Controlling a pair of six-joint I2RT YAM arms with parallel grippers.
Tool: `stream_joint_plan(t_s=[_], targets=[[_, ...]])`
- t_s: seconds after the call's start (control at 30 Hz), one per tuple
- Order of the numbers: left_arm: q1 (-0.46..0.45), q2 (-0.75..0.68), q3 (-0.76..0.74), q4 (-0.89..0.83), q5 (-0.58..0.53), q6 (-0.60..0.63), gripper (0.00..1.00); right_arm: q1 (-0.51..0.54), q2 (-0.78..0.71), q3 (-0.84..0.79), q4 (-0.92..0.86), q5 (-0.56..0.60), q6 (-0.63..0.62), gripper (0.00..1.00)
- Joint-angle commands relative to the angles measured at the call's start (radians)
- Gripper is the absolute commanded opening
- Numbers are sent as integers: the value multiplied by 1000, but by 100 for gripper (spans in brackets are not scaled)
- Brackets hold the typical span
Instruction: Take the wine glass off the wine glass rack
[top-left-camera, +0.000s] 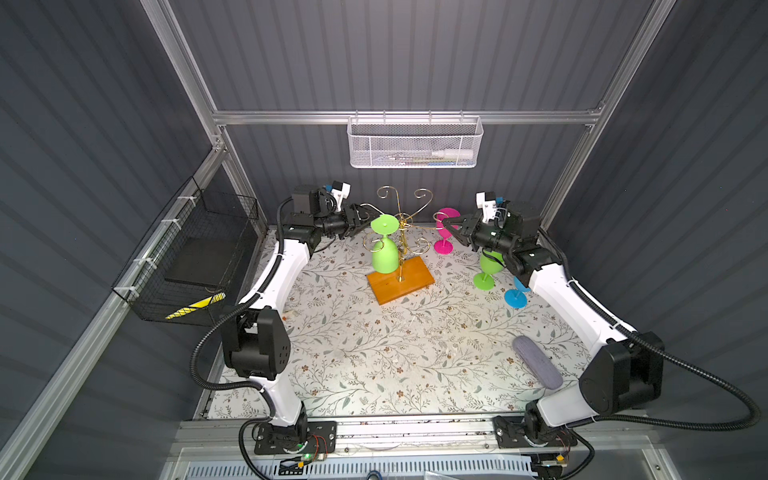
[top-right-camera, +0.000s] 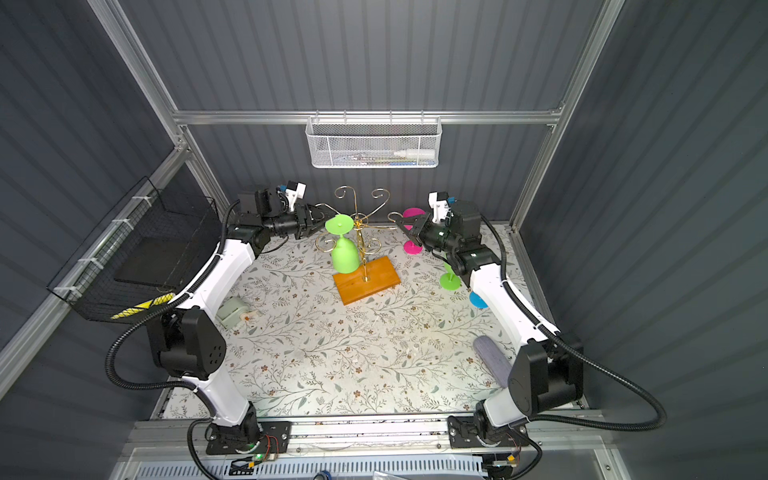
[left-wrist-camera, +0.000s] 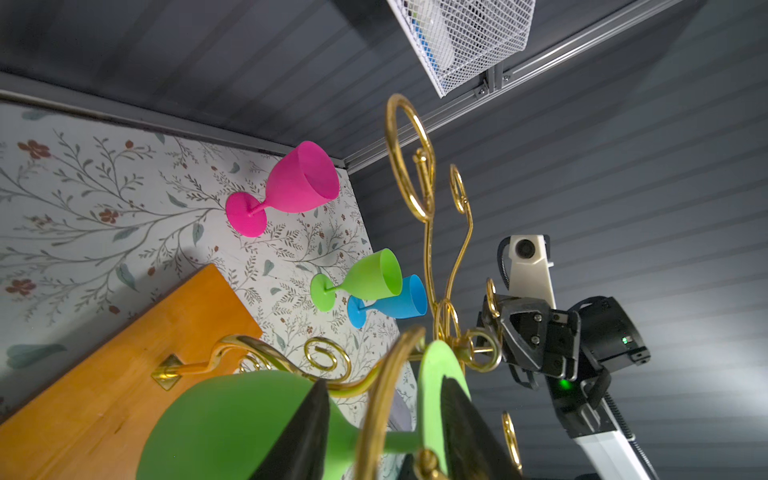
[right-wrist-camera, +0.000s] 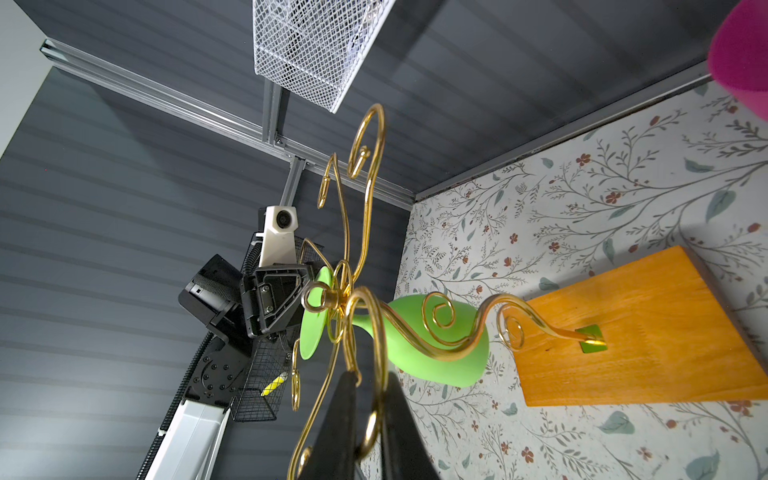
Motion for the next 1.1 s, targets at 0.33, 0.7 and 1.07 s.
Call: stream_joint_plan(t_s=[0.33, 0.7, 1.07], targets=[[4, -59, -30, -42, 23, 37, 62, 13, -26, 11, 32, 74, -94, 0], [18, -156, -72, 62, -125, -1, 70, 14, -50, -6, 39, 111, -90, 0], [23, -256, -171, 44, -240, 6, 71, 17, -46, -16, 58, 135, -74, 0]])
